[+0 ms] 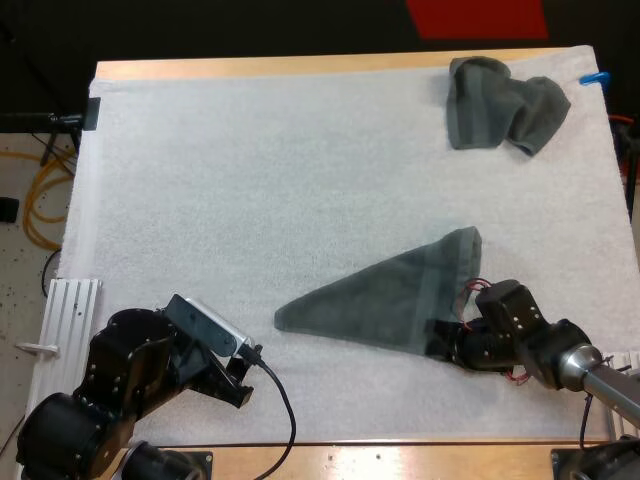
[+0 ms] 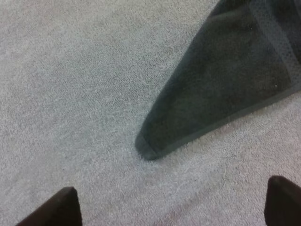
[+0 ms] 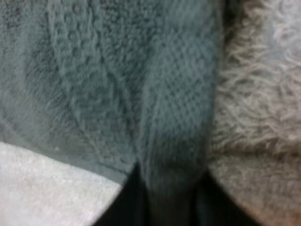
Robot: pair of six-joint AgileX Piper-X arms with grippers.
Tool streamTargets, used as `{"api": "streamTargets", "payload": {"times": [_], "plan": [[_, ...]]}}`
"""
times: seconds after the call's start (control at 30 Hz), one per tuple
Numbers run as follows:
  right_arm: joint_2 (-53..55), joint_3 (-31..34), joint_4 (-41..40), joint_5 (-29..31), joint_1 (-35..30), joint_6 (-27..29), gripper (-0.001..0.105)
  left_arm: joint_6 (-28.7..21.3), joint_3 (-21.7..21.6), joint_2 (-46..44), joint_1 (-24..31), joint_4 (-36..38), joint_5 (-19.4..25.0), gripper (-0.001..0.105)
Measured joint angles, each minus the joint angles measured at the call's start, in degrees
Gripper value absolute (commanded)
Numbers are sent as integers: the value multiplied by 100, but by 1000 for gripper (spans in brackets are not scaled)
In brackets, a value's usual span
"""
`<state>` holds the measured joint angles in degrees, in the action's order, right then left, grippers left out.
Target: Pick towel from pile fold and stack
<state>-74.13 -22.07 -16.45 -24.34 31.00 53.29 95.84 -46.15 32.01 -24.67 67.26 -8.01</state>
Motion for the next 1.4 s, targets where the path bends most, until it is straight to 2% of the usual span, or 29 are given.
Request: {"api": "streamTargets", "payload": {"times": [0.13,0.3,0.5,0.73,0.87,1.0,1.27,1.4], "plan": [[161,0,-421,119,0,403,0,42,0,70,0,0,-43,75],[770,0,-1384,503,0,885,0,327,207,597,0,-233,-943,75],[1428,0,-2138,749,0,1100,0,572,495,1754,0,-661,-1336,75],[1593,0,-2377,767,0,1109,0,842,521,3208,0,-1375,-1492,75],[1593,0,-2539,774,0,1123,0,873,521,3859,0,-1739,-2061,75],[1593,0,-2582,780,0,1138,0,949,521,4435,0,-2053,-2291,75],[1593,0,-2589,780,0,1138,0,1043,521,5511,-58,-2346,-3231,75],[1593,0,-2589,785,0,1138,0,1059,521,5868,-243,-2583,-3738,67]]}}
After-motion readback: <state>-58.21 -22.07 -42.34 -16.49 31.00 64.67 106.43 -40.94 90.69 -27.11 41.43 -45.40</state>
